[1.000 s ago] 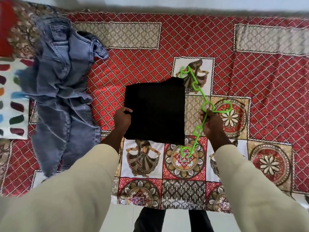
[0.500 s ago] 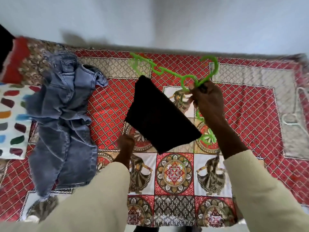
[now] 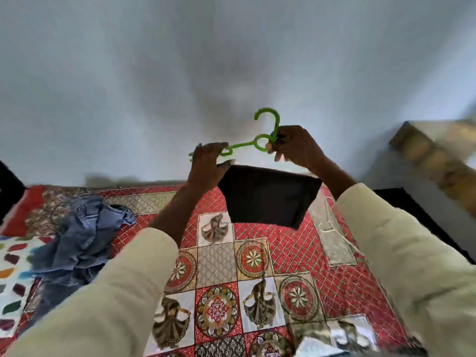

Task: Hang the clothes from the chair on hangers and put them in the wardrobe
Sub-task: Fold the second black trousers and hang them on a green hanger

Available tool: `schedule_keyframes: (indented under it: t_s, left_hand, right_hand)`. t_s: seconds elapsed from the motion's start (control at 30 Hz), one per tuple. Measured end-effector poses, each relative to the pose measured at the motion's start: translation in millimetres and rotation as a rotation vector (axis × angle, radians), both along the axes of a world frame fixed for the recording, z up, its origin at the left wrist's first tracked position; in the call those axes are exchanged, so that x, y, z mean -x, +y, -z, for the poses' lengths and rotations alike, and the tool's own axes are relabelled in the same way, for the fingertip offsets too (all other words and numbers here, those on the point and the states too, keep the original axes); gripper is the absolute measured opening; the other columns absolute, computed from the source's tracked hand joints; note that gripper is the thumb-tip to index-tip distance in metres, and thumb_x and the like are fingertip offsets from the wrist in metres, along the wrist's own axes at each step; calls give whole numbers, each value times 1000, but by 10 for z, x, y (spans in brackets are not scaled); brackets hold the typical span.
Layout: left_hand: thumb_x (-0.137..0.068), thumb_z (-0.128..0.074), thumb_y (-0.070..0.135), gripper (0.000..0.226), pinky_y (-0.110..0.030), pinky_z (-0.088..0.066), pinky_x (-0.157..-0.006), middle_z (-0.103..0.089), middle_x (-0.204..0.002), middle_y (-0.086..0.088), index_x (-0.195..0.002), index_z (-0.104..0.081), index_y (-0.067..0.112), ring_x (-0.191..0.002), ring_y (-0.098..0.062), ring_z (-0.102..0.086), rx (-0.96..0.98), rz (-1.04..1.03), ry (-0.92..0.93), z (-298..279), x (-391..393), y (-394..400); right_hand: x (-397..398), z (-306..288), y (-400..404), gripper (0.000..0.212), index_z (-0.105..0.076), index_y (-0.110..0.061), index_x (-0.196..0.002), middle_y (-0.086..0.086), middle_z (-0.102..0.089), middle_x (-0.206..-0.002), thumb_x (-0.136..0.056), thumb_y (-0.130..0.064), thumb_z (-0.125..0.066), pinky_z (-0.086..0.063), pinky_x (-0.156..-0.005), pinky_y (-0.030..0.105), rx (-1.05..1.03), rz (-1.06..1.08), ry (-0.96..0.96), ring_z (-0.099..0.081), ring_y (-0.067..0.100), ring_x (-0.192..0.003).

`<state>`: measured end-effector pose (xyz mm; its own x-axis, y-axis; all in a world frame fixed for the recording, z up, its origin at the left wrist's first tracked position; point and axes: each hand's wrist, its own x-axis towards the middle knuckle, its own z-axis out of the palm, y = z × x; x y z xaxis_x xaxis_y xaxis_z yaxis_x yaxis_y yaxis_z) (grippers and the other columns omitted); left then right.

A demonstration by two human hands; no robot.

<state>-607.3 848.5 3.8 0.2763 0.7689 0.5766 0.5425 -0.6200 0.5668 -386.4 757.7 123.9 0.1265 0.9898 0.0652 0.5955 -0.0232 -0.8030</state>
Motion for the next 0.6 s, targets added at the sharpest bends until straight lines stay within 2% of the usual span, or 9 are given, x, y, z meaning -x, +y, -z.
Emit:
schedule_keyframes:
  t_s: [0.1, 0.17, 0.2, 0.27, 0.3, 0.37, 0.4, 0.47, 0.6]
  left_hand:
    - [-84, -73, 28, 20, -35, -47, -83, -72, -88, -5, -96, -76, 13, -83, -21, -67, 147, 151, -65, -899, -417, -354]
    - [-81, -78, 20, 11, -31, -45, -74, -68, -78, 1, -90, -76, 14, -71, -4, -59, 251, 281, -129, -1343, -674, -691]
    - [-80, -79, 18, 9, -28, -43, -69, -65, -71, 7, -87, -76, 14, -64, 4, -54, 252, 315, -139, -1472, -767, -802]
    - [-81, -79, 19, 6, -20, -38, -61, -61, -59, 16, -83, -74, 15, -56, 6, -51, 243, 360, -131, -1723, -992, -1058]
    - [-81, -78, 21, 6, -18, -37, -60, -61, -58, 17, -82, -74, 16, -56, 6, -51, 245, 363, -127, -1797, -1061, -1157]
    - [-80, -79, 21, 10, -19, -38, -63, -65, -63, 11, -82, -75, 12, -60, 3, -53, 256, 407, -167, -1967, -1274, -1359]
    - [-80, -79, 20, 11, -22, -39, -64, -67, -67, 4, -83, -75, 10, -62, 0, -54, 239, 443, -181, -2072, -1405, -1487]
    - [-79, -80, 19, 14, -27, -39, -65, -67, -71, -10, -82, -74, 7, -66, -9, -55, 225, 521, -187, -2250, -1650, -1742]
    - [-75, -82, 17, 18, -30, -42, -67, -67, -73, -16, -80, -73, 2, -68, -11, -56, 214, 666, -164, -2441, -2192, -2172]
  right_hand:
    - [-424, -609, -607, 16, -64, 9, -93, 9, -72, -73, -82, -2, -66, -42, -48, 26, -62, 43, -3, -64, 18, -54]
    - [-776, -923, -1106, 9, -65, 4, -95, 5, -72, -74, -86, 4, -64, -48, -56, 28, -63, 86, -16, -65, 15, -59]
    - [-943, -1020, -1319, 9, -66, 0, -95, 4, -72, -76, -86, 1, -65, -50, -63, 29, -48, 87, -59, -66, 13, -63]
    - [-1304, -1211, -1891, 7, -69, -10, -93, -2, -69, -78, -89, -15, -68, -49, -72, 26, 37, 140, -237, -63, 8, -69]
    - [-1456, -1249, -2149, 10, -69, -11, -94, -4, -65, -77, -93, -19, -65, -47, -71, 18, 83, 180, -311, -60, 4, -68]
    - [-1689, -1320, -2710, 13, -67, 0, -98, -1, -59, -74, -98, -9, -56, -42, -60, 6, 109, 263, -309, -58, -6, -58]
    - [-1773, -1356, -3000, 12, -65, 3, -98, 3, -57, -73, -97, 1, -53, -41, -57, 4, 83, 326, -336, -57, -8, -55]
    - [-1856, -1387, -3455, 17, -62, 0, -89, 9, -57, -74, -93, 11, -50, -40, -56, 5, 30, 444, -391, -57, -2, -57]
    - [-1963, -1432, -4167, 33, -56, -17, -66, -3, -53, -64, -91, 5, -55, -37, -56, 12, 13, 607, -423, -53, -5, -53]
